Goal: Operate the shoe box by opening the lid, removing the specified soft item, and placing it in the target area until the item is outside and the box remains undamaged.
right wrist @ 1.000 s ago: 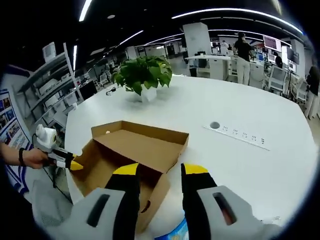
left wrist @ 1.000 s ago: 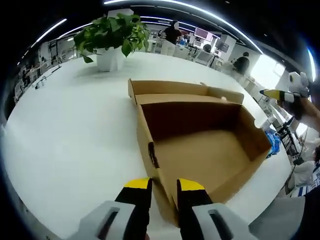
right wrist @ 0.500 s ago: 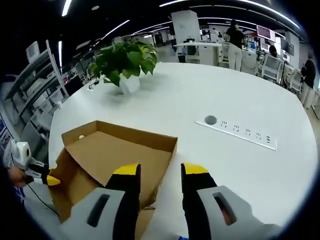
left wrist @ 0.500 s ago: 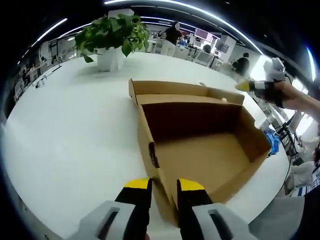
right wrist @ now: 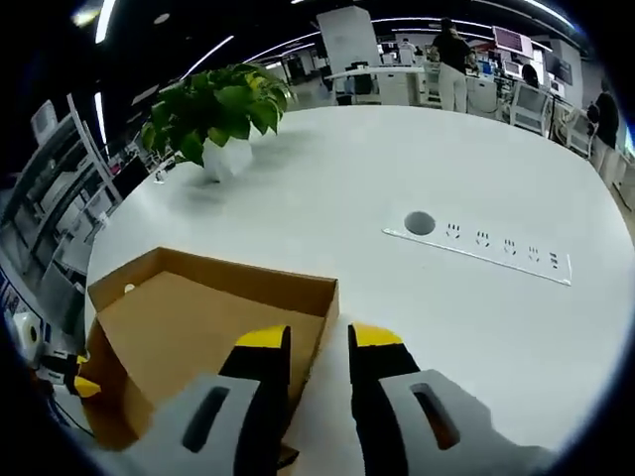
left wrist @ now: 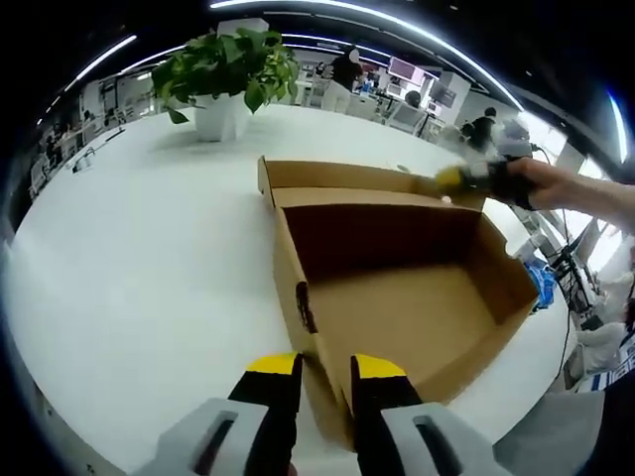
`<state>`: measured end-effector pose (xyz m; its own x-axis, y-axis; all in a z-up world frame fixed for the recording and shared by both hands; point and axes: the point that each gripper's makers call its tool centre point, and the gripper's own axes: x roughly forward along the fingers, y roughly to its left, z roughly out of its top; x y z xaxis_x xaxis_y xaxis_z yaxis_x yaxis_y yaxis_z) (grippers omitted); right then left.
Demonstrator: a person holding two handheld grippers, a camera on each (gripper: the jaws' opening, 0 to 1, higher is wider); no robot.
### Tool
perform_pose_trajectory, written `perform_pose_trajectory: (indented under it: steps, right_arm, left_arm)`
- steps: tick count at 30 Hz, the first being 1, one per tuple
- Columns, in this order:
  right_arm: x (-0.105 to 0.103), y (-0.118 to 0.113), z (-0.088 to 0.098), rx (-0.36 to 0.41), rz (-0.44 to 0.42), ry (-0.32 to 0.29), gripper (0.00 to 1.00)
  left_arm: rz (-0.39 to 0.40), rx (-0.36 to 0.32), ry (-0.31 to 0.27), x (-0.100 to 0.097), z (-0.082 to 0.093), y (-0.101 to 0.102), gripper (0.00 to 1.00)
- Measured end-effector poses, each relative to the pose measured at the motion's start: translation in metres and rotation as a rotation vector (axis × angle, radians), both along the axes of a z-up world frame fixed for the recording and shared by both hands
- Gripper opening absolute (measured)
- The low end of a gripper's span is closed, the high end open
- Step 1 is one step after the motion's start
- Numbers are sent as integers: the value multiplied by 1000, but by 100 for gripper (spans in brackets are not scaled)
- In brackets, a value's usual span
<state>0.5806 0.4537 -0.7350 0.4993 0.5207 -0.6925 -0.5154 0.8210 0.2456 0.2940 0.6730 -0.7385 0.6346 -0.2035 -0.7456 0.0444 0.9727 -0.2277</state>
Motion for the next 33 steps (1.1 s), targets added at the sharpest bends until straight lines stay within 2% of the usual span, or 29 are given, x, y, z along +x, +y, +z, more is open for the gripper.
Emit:
perform_pose_trajectory:
  steps: [2, 5, 6, 9, 18, 26, 33]
  right_arm:
    - [2, 1, -2, -10, -9, 5, 15]
    - [-5, 4, -3, -46, 2, 16, 9]
    - [-6, 3, -3, -51, 3, 19, 4]
    - [-4, 2, -3, -65, -20, 23, 2]
    - [-8, -2, 7, -76, -27, 12, 1]
    - [-23, -2, 30, -60, -44, -10, 0]
    - [-21, -7, 46, -49, -55, -30, 0]
  left_arm:
    - [-6, 3, 2, 1, -1, 0, 20]
    - [-9, 9, 4, 1, -2, 1, 19]
    - [-8, 10, 5, 1, -2, 1, 19]
    - [-8, 15, 6, 1, -2, 1, 19]
    - [-5, 21, 7, -1, -2, -1, 19]
    - [-6, 30, 8, -3, 0, -2, 18]
    - [18, 35, 9, -3, 0, -1, 17]
